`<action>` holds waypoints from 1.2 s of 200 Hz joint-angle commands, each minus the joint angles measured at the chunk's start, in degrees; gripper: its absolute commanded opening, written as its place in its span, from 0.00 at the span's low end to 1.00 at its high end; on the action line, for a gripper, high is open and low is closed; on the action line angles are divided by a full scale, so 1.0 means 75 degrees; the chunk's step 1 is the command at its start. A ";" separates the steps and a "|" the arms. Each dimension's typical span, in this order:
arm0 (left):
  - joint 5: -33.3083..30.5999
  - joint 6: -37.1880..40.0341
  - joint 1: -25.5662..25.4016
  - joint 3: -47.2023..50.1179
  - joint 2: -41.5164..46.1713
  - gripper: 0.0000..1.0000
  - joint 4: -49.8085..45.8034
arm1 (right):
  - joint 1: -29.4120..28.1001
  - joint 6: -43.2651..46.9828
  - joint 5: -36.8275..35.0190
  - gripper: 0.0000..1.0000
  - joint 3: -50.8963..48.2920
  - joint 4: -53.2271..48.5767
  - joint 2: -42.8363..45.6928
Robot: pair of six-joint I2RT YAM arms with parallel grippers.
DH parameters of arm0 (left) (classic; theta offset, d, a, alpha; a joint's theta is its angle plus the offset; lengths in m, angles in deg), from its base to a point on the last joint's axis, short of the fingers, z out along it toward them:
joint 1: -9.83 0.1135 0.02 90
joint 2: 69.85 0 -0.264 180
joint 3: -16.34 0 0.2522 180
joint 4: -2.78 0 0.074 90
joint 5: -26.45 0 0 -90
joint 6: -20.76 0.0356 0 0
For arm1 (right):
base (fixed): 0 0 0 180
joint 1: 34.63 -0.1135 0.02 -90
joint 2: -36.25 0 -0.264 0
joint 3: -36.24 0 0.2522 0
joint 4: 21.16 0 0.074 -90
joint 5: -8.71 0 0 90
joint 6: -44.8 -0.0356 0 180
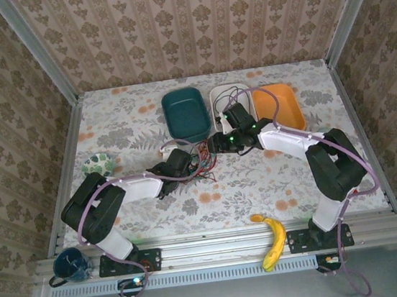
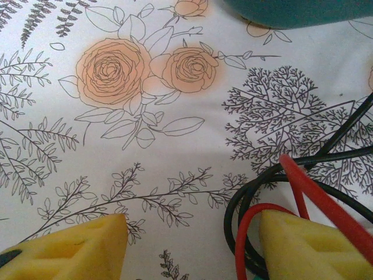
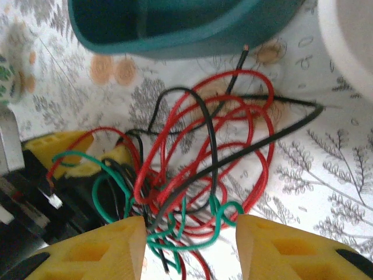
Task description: Untangle the cables
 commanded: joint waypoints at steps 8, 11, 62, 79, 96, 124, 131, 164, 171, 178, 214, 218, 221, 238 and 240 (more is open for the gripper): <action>0.0357 0.0389 -0.0202 0.0313 0.0000 0.62 -0.0615 | 0.0042 -0.0755 0.0018 0.46 -0.0026 0.0876 -0.0288; 0.0359 0.0390 -0.0210 0.0323 0.0006 0.62 -0.0619 | 0.0037 -0.0799 -0.0005 0.46 -0.0013 0.0896 -0.0331; 0.0262 0.0369 -0.0251 0.0393 0.0080 0.62 -0.0649 | 0.0042 -0.1252 -0.0183 0.44 0.0335 0.0789 -0.0920; 0.0247 0.0352 -0.0255 0.0411 0.0094 0.62 -0.0646 | 0.0037 -0.1344 -0.0345 0.40 0.0250 0.0834 -0.0917; 0.0253 0.0364 -0.0271 0.0419 0.0077 0.62 -0.0650 | 0.0042 -0.1414 -0.0592 0.17 0.0162 0.0818 -0.0851; 0.0259 0.0358 -0.0265 0.0408 -0.0039 0.62 -0.0685 | 0.0042 -0.1338 -0.0637 0.00 0.0019 0.0905 -0.0518; 0.0265 0.0358 -0.0267 0.0408 -0.0066 0.62 -0.0702 | 0.0042 -0.1262 -0.0477 0.00 0.0010 0.0956 -0.0413; 0.0265 0.0358 -0.0265 0.0361 -0.0197 0.63 -0.0753 | 0.0042 -0.0878 -0.0204 0.00 0.0202 0.0641 0.0318; 0.0286 0.0358 -0.0273 0.0349 -0.0235 0.63 -0.0756 | 0.0042 -0.0755 -0.0387 0.00 0.0297 0.0460 0.0530; 0.0310 0.0364 -0.0272 0.0337 -0.0277 0.63 -0.0756 | 0.0053 -0.0627 -0.0637 0.00 0.0397 0.0274 0.0735; 0.0441 0.0394 -0.0269 0.0255 -0.0509 0.63 -0.0814 | 0.0280 -0.0209 -0.2221 0.00 0.0848 -0.0171 0.1830; 0.0429 0.0394 -0.0268 0.0255 -0.0524 0.63 -0.0814 | 0.0304 -0.0179 -0.2347 0.00 0.0871 -0.0162 0.1920; 0.0429 0.0392 -0.0266 0.0255 -0.0535 0.63 -0.0814 | 0.0331 -0.0138 -0.2517 0.00 0.0903 -0.0157 0.2031; 0.0458 0.0381 -0.0270 0.0250 -0.0622 0.64 -0.0797 | 0.0486 -0.0018 -0.3234 0.00 0.0993 -0.0089 0.2528; 0.0463 0.0382 -0.0272 0.0245 -0.0636 0.64 -0.0804 | 0.0502 -0.0005 -0.3302 0.00 0.0999 -0.0054 0.2547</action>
